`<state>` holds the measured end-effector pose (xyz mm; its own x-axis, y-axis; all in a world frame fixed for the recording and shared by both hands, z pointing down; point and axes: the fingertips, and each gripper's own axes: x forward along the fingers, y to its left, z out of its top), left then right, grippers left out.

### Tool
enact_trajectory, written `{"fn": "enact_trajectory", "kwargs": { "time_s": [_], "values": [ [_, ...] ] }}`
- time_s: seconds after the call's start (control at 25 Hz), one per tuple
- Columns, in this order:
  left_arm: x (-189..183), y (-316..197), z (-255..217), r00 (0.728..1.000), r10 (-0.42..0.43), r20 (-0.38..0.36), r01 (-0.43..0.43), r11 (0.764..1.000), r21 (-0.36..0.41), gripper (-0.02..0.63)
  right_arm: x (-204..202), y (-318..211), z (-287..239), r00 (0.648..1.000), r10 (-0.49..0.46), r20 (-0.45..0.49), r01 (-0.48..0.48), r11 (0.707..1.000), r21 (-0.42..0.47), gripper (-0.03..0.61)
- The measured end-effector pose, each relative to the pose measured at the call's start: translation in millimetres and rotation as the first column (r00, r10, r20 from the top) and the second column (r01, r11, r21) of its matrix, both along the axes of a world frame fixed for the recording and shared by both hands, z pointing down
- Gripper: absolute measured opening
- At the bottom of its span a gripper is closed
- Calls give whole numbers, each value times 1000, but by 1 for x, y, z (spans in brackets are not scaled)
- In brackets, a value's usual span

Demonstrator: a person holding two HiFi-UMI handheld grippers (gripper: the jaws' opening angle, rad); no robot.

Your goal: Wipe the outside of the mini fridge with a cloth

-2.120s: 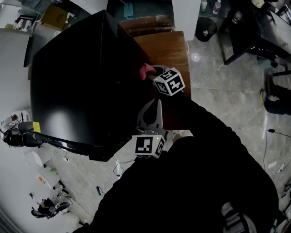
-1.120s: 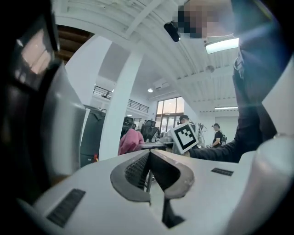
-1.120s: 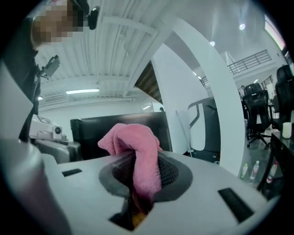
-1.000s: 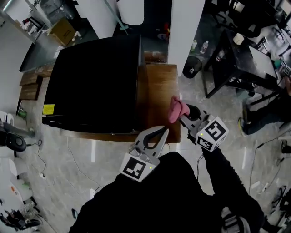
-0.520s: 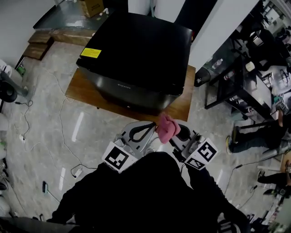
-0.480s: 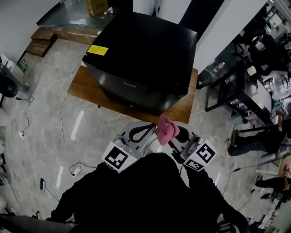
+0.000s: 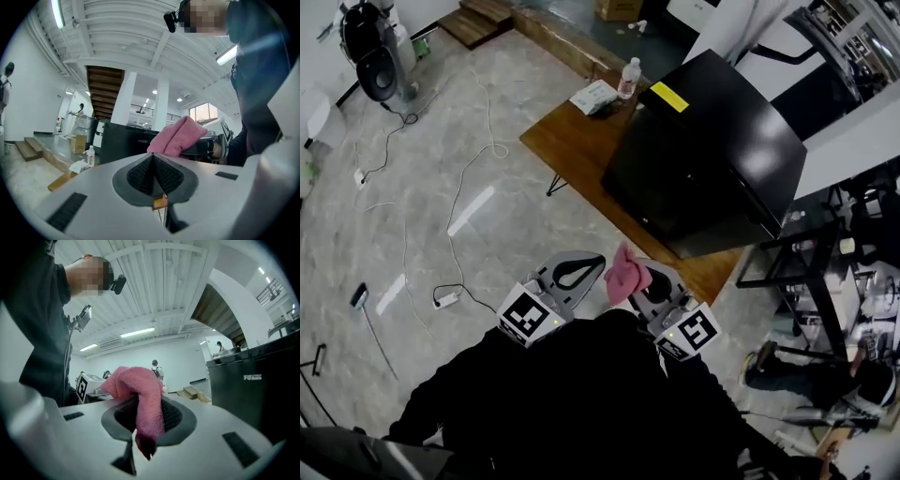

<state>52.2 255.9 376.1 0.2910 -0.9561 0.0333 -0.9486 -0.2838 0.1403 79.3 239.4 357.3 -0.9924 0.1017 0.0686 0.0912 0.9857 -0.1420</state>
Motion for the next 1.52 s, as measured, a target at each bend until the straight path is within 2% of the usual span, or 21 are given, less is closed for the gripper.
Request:
{"fn": "enact_trajectory", "kwargs": {
  "time_s": [0.2,0.28,0.36,0.44,0.76,0.92,1.12,1.32,1.52],
  "values": [
    [-57,42,7,990,-138,-34,138,990,-16,6,-52,40,12,992,-121,-24,119,991,-64,75],
    [-79,49,9,985,-174,-11,174,985,-8,6,-75,46,17,986,-163,-34,160,985,-67,75],
    [-103,51,9,972,-231,-34,230,973,-14,6,-98,45,19,982,-188,-29,186,980,-66,76],
    [-124,49,7,963,-266,-49,265,964,-18,6,-120,42,20,978,-207,-21,205,976,-67,77],
    [-215,23,-3,929,-369,17,369,929,-28,6,-219,13,16,953,-302,1,301,950,-79,77],
    [-256,-8,-14,924,-382,31,382,924,-22,6,-260,-8,8,946,-324,22,324,942,-90,77],
    [-297,-36,-16,919,-392,43,393,919,-37,6,-303,-33,9,951,-307,23,308,947,-93,77],
    [-343,-53,-7,912,-405,63,408,912,-43,6,-342,-64,21,974,-229,2,227,966,-124,77],
    [-411,-61,8,933,-357,46,358,933,-32,6,-399,-79,35,990,-135,-27,130,979,-158,77]
  ]
}}
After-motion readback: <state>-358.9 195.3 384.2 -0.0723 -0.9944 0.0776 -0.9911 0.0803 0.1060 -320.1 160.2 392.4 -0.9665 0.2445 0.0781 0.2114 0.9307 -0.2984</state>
